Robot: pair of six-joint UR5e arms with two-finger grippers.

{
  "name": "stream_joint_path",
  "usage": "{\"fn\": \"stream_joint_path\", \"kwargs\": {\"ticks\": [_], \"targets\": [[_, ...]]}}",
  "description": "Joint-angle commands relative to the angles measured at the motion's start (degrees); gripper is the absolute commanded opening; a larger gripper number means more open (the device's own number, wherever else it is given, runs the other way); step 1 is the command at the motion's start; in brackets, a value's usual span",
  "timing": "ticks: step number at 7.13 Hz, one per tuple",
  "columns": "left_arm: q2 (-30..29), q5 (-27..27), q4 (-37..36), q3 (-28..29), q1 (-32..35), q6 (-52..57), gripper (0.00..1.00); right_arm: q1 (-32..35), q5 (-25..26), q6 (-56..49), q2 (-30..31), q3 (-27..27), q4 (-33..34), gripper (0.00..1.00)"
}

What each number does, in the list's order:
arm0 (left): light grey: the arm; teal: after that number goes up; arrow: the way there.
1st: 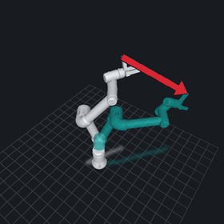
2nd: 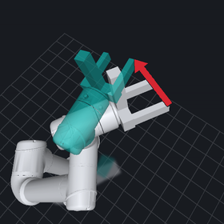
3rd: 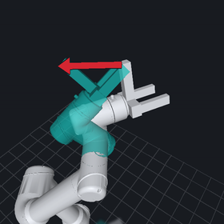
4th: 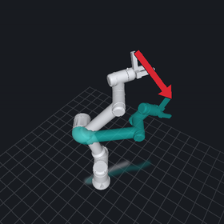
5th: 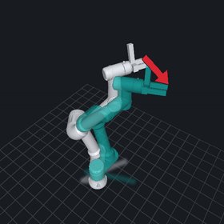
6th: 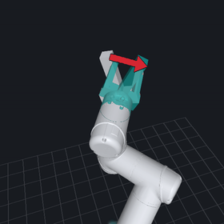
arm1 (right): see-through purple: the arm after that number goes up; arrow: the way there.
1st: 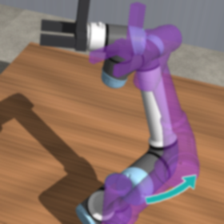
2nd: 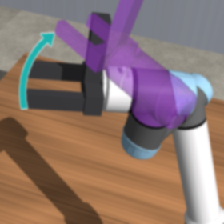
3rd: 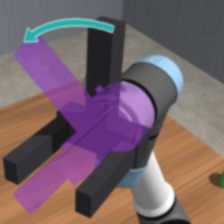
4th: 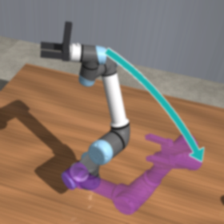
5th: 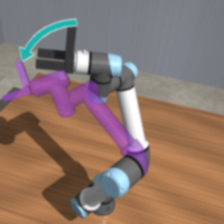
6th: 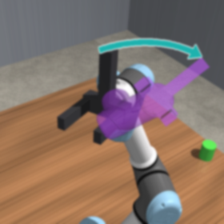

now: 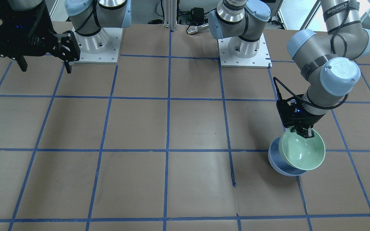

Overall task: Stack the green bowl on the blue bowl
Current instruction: 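Lower the green bowl into the blue bowl with the left gripper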

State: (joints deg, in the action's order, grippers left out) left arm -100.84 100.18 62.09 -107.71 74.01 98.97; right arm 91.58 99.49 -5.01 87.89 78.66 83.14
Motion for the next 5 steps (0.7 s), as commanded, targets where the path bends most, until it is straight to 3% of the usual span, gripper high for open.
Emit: {"fn": "stream_joint_path", "kwargs": {"ticks": [1, 3, 4, 5], "targets": [[-1.55, 0.54, -0.22, 0.04, -0.01, -0.53, 0.0, 0.0, 0.0, 0.0, 0.0, 0.0, 0.0, 1.0], [-2.08, 0.28, -0.48, 0.31, 0.34, -1.14, 0.0, -0.08, 0.0, 0.0, 0.0, 0.0, 0.0, 1.0], [-2.08, 0.02, -0.57, 0.31, 0.43, -1.15, 0.79, 0.0, 0.0, 0.0, 0.0, 0.0, 0.0, 1.0], [-2.08, -1.55, -0.48, 0.31, 0.69, -1.41, 0.9, 0.0, 0.0, 0.0, 0.0, 0.0, 0.0, 1.0]]}}
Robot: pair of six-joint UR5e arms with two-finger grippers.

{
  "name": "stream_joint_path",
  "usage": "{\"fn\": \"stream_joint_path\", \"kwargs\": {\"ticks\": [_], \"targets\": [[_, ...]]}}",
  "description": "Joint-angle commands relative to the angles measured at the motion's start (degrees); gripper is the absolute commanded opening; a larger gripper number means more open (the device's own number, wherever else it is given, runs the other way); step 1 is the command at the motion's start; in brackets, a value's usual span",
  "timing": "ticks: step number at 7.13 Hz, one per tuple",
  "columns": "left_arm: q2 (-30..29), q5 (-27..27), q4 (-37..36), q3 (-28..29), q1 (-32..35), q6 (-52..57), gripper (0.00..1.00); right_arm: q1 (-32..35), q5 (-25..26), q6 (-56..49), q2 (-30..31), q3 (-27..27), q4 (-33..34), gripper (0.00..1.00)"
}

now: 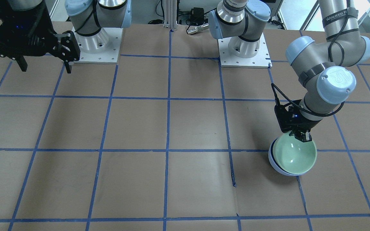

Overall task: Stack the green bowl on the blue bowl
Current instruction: 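Open the left gripper to release the green bowl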

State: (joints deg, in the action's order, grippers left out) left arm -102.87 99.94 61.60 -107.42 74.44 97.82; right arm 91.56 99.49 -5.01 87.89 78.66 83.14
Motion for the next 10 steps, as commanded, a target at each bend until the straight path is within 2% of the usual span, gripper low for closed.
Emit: {"fn": "stream_joint_path", "kwargs": {"ticks": [1, 3, 4, 5, 6, 7, 10], "targets": [[0.13, -1.5, 0.19, 0.11, 0.35, -1.91, 0.95, -0.06, 0.0, 0.0, 0.0, 0.0, 0.0, 1.0], [3.01, -1.85, 1.41, 1.42, 1.66, -11.98, 0.95, -0.07, 0.0, 0.0, 0.0, 0.0, 0.0, 1.0], [4.59, -2.9, 7.08, 4.82, 2.89, -20.91, 0.95, 0.02, 0.0, 0.0, 0.0, 0.0, 0.0, 1.0], [6.09, -6.91, 16.44, 9.55, 3.17, -32.75, 0.95, -0.06, 0.0, 0.0, 0.0, 0.0, 0.0, 1.0], [6.8, -8.35, 22.98, 14.04, 3.34, -45.92, 0.95, 0.02, 0.0, 0.0, 0.0, 0.0, 0.0, 1.0], [7.85, -9.75, 26.35, 16.35, 4.56, -58.67, 1.0, 0.02, 0.0, 0.0, 0.0, 0.0, 0.0, 1.0], [12.24, -10.21, 28.05, 16.9, 9.82, -81.23, 1.0, 0.02, 0.0, 0.0, 0.0, 0.0, 0.0, 1.0]]}}
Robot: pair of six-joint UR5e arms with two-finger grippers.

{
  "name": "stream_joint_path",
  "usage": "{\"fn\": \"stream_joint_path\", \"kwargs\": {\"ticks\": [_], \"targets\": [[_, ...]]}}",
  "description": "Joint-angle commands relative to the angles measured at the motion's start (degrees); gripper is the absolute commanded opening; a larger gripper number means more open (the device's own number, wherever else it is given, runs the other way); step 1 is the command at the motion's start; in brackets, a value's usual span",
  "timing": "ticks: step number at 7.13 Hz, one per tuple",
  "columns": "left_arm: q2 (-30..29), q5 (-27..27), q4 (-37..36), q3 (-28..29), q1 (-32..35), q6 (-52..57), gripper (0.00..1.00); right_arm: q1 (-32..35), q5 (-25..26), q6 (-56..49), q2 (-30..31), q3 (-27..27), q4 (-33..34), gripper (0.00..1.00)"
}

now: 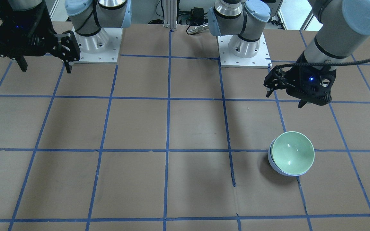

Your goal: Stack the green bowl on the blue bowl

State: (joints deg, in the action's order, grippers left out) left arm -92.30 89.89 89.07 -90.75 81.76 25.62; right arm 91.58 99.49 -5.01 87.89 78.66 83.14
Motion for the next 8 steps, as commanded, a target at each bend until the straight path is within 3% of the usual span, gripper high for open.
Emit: {"fn": "stream_joint_path", "kwargs": {"ticks": [1, 3, 8], "targets": [[2.55, 0.19, 0.58, 0.22, 5.49, -18.14, 1.0, 0.0, 0.0, 0.0, 0.0, 0.0, 0.0, 1.0], [3.09, 0.11, 2.6, 0.13, 9.64, -27.52, 1.0, 0.0, 0.0, 0.0, 0.0, 0.0, 0.0, 1.0], [3.71, -0.42, 4.36, 0.13, 7.64, -27.55, 1.0, 0.0, 0.0, 0.0, 0.0, 0.0, 0.0, 1.0]]}}
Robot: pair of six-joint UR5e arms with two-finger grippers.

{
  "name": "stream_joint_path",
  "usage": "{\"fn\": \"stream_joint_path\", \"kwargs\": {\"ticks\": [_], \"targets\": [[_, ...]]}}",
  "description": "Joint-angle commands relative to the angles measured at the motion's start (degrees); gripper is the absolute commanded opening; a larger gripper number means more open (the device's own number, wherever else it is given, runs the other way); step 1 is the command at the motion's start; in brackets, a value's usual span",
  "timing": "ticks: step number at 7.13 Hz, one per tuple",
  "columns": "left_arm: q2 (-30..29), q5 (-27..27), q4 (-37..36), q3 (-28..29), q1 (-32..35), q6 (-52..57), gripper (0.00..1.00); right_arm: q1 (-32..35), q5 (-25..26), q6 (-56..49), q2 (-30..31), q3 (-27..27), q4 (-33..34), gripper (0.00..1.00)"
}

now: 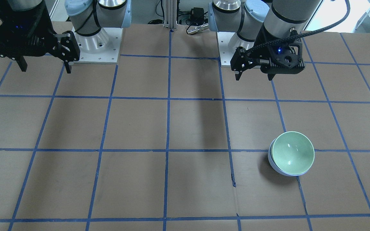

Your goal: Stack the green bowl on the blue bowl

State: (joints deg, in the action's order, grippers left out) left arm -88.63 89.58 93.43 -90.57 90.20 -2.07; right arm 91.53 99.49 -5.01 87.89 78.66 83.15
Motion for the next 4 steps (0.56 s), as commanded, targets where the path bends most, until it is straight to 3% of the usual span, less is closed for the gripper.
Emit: {"fn": "stream_joint_path", "kwargs": {"ticks": [1, 4], "targets": [[0.03, 0.42, -0.01, -0.13, -0.99, 0.23, 1.0, 0.05, 0.0, 0.0, 0.0, 0.0, 0.0, 1.0], [0.03, 0.07, -0.18, -0.31, -0.99, 0.23, 1.0, -0.04, 0.0, 0.0, 0.0, 0.0, 0.0, 1.0]]}}
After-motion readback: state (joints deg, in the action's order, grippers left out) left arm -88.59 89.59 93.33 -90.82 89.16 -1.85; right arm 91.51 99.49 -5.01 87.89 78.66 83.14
